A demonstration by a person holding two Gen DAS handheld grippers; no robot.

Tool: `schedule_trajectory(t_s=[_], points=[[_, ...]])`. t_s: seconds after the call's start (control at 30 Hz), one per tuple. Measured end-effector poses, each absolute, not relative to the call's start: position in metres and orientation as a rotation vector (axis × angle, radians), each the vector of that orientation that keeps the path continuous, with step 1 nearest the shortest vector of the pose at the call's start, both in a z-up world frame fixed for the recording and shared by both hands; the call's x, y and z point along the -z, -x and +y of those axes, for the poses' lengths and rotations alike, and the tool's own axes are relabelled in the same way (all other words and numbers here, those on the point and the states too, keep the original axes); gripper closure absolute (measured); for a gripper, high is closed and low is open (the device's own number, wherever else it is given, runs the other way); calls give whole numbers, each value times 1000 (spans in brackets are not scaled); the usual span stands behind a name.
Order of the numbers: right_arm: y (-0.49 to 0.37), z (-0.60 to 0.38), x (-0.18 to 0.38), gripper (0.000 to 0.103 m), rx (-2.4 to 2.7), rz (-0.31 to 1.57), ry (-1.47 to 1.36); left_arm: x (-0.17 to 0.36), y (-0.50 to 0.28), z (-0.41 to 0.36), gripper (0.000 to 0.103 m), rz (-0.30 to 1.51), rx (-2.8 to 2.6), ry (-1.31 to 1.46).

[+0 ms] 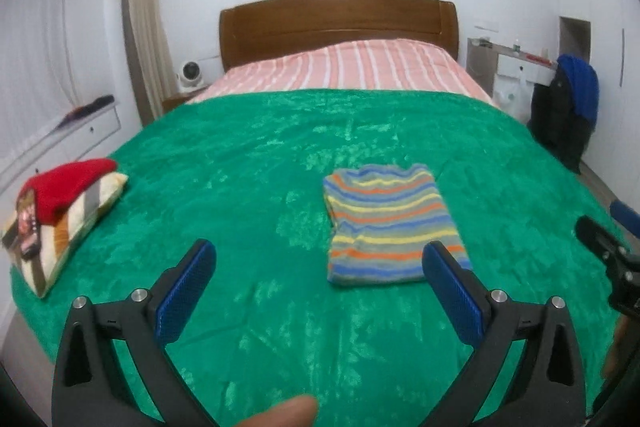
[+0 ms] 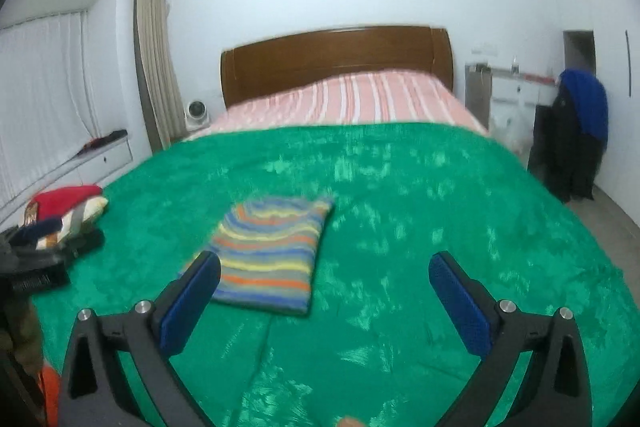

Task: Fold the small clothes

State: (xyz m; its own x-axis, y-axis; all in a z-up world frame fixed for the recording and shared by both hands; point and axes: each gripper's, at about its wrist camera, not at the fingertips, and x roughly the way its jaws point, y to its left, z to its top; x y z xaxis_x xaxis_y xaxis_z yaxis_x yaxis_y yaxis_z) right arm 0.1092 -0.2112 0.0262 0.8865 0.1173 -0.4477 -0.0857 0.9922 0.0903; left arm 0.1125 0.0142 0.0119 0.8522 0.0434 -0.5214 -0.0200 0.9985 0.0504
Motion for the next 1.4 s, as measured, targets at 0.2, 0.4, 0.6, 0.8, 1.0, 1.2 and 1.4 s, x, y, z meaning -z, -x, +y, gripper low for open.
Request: schedule_trajectory(t_s=[0.2, 0.4, 0.6, 0.8, 1.0, 1.2, 1.4], points=[[-112, -197, -28, 0, -110, 615, -35, -12, -98, 5, 0, 597, -30, -31], [-102, -175, -17, 0, -163, 712, 5, -9, -86, 1, 0, 678, -46, -73], [-83, -159, -23, 0, -134, 692, 86, -6, -75, 4, 0, 711, -74, -67], [-77, -154, -36, 0, -134, 685, 100, -7, -71, 8, 0, 707, -76, -51], [-77, -153, -37, 0, -104, 693, 116, -7, -72, 10, 0, 708, -80, -49], [-77, -156, -34, 0, -88, 710, 115, -7, -70, 9, 0, 699, -88, -43], [-76, -156, -34, 0, -89, 713, 112, -7, -69, 5, 0, 690, -104, -46]])
